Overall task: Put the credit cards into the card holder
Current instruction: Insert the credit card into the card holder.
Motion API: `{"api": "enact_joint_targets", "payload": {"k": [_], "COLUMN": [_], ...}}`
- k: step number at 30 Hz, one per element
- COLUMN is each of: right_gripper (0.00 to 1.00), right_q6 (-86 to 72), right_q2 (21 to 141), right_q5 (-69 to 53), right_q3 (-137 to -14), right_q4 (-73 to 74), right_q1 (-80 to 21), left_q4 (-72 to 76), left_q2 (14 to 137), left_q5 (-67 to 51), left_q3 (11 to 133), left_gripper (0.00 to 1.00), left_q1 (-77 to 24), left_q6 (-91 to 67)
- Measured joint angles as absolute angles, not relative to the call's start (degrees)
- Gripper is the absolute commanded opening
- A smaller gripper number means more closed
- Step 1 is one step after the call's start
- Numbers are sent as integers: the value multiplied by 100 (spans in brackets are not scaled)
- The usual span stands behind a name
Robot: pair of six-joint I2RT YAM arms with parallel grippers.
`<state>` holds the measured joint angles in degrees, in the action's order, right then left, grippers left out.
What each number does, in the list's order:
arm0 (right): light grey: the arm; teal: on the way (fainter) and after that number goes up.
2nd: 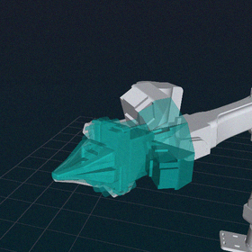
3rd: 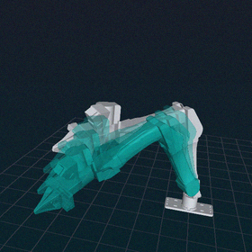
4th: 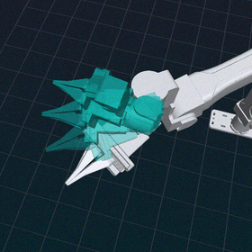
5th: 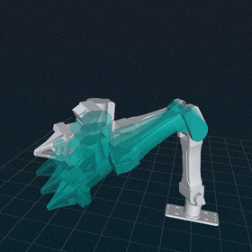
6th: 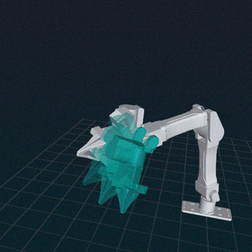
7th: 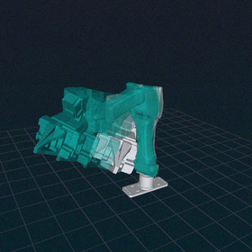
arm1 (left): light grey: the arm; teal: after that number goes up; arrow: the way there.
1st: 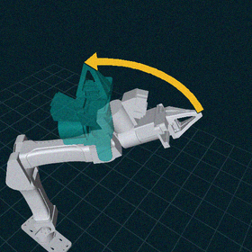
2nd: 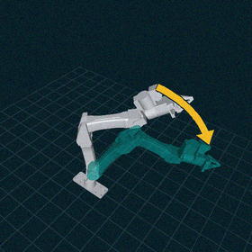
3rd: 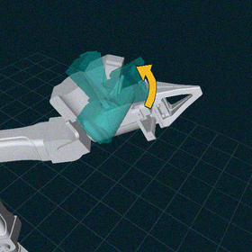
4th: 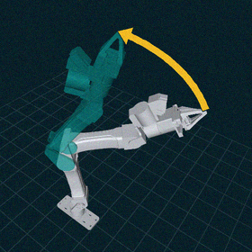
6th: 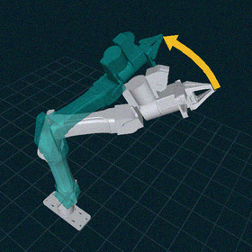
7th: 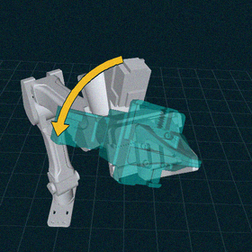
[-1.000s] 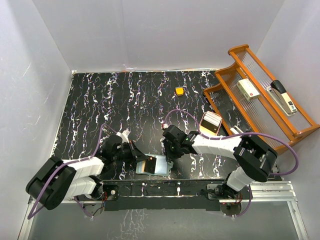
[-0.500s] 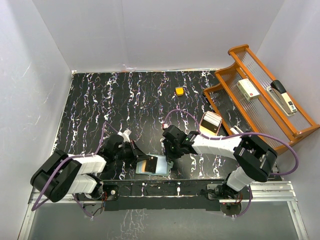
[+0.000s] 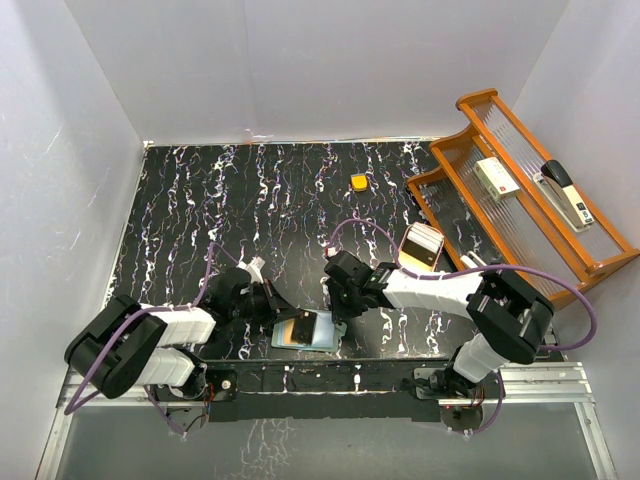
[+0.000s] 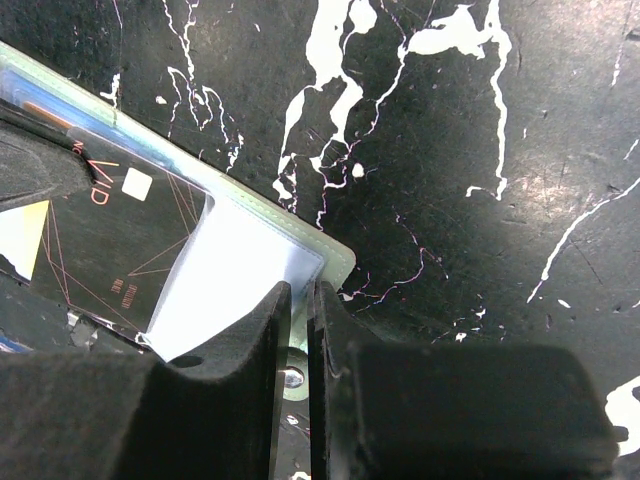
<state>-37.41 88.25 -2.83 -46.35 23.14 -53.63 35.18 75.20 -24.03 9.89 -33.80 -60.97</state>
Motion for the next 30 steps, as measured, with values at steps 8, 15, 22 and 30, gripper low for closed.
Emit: {"api": "enact_joint_targets", "payload": {"k": [8,15,22,30], "right_gripper": [11,19,27,33], "right_q6": [-3756,-3763,-3841,-4195], "right_q2": [8825,8853,8932,8239], "right_q5": [-200,-165,-25,3], "right_q3": [-4648,-4705,-5118,-5068], "right_q4": [2342,2408,2858,3089], "right_q1": [-5376,-5395,-5411,-5404], "left_q4": [3616,3524,3535,3658], "left_q2": [7634,7496,7489,7559], "left_q5": [-2279,-2008,-1909,-1817], "left_q3": [1024,996,987,972], "left_gripper": [0,0,0,0], "left_q1": [-3544,-3658,-3697,-3771], "left_q6": [-6296,-6455,-6532,-6657]}}
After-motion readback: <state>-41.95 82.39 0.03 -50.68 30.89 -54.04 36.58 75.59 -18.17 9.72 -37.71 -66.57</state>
